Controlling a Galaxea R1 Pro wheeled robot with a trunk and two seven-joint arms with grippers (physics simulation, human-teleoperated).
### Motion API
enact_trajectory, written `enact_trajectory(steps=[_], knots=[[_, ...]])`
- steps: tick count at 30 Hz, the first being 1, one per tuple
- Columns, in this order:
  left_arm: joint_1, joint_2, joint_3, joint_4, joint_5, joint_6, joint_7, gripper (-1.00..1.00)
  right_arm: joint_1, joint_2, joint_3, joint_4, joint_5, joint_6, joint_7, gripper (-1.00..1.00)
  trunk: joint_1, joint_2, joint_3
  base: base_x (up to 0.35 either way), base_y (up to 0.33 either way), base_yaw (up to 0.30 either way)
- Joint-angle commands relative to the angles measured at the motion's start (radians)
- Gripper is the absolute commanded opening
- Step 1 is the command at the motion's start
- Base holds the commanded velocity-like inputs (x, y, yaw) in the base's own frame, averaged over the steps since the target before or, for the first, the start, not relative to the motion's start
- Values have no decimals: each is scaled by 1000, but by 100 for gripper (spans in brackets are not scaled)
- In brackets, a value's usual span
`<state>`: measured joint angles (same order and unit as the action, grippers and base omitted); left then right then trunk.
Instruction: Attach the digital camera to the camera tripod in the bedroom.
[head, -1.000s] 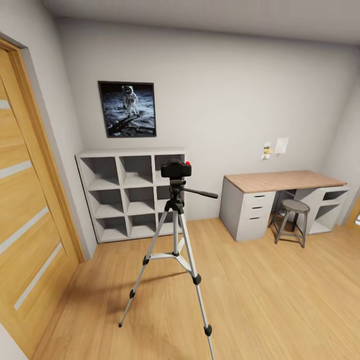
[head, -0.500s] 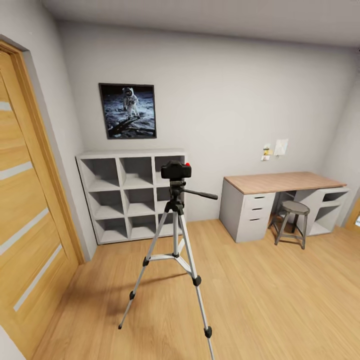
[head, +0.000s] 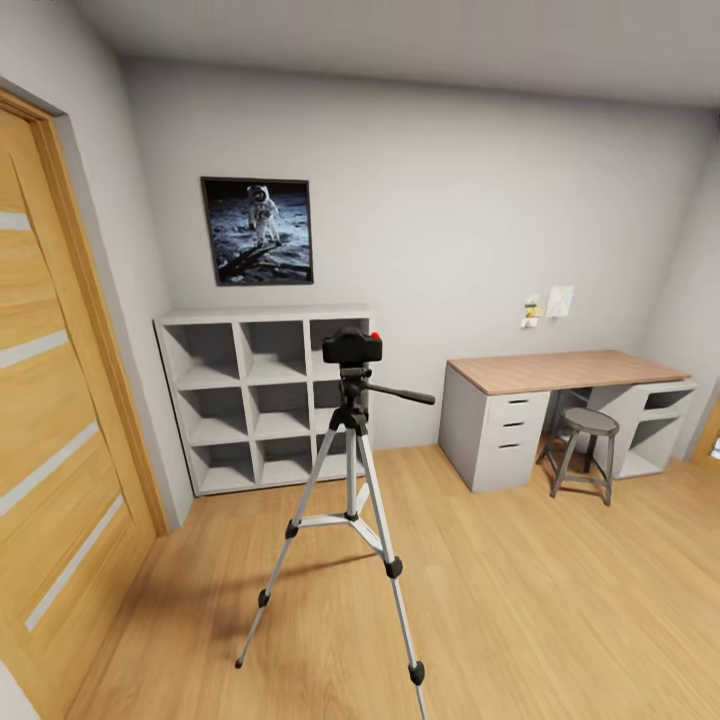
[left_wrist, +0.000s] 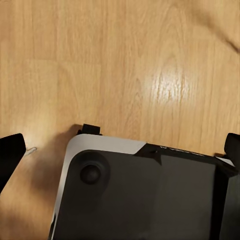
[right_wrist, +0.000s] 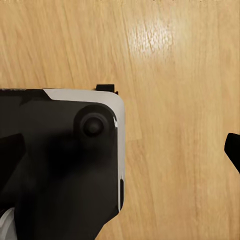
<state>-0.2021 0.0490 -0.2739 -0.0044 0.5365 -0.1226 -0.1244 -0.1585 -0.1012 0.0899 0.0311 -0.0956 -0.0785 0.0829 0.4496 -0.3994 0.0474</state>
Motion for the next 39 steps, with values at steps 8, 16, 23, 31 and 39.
enact_trajectory(steps=[8,16,23,31,39], knots=[[0,0,-8,-3,7,-5,-4,100,-1,0,8,3,-10,-6,5,100,0,-1,12,0,0,0],[0,0,-10,-6,4,-6,-4,100,-1,0,8,3,-10,-6,5,100,0,-1,25,0,0,0],[0,0,-10,-6,5,-6,-4,100,-1,-1,8,3,-10,-6,5,100,0,-1,35,0,0,0],[0,0,-10,-6,7,-5,-4,100,-1,-2,8,3,-10,-6,5,100,0,-1,46,0,0,0],[0,2,-6,0,19,-3,-3,100,-1,-7,9,3,-10,-6,5,100,0,-1,55,0,0,0]])
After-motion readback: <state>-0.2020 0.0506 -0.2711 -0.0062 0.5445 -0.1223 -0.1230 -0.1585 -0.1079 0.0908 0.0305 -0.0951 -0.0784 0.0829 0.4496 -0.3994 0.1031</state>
